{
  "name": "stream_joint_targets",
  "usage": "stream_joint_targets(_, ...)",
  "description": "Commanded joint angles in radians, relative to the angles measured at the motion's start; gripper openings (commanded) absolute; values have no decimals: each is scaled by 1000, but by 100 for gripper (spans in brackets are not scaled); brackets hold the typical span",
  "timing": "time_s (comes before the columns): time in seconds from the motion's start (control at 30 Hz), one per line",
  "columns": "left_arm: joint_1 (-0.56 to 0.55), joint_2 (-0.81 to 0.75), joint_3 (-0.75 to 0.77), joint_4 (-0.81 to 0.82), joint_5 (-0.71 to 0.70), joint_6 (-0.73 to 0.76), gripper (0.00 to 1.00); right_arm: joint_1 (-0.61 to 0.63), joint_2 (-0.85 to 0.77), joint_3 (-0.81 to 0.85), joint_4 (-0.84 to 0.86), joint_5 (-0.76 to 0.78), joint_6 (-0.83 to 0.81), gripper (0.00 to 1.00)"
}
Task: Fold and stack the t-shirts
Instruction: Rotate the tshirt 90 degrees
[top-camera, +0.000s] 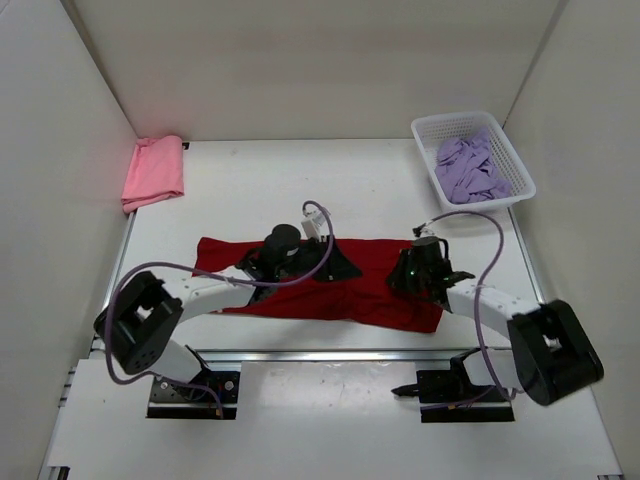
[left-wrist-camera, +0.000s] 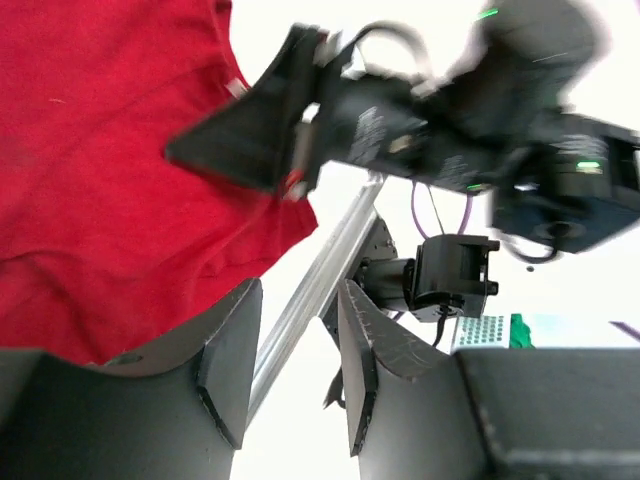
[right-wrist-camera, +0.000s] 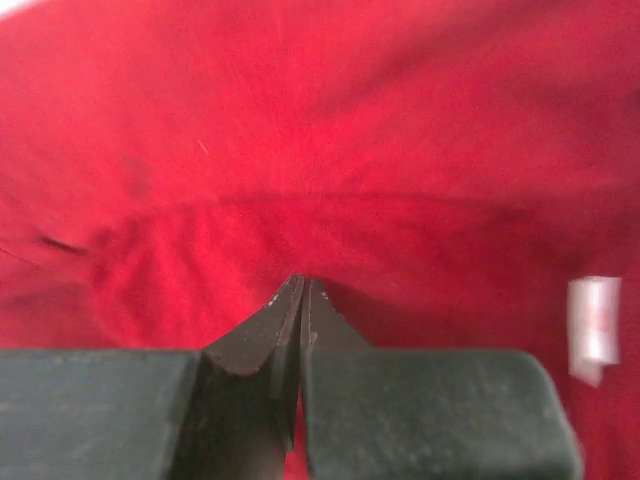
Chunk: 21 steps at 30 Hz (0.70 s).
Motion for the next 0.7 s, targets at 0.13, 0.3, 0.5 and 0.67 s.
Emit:
stream_joint_targets(0.13,224,-270,-171,-153,-13,97,46,57,391,191,156,-68,14,0)
stream_joint_targets(0.3,396,-401,-234,-280,12,160,47,-12,812,739,29,-142,-71,0)
stream_joint_targets(0.5,448,-445,-199,-412,-13,218,48,-23,1311,2001,-495,-202,-201,0)
stream_joint_targets(0.67,462,-429,-245,-362,48,172,39,-3,1167,2139,-703,-255,-266,21)
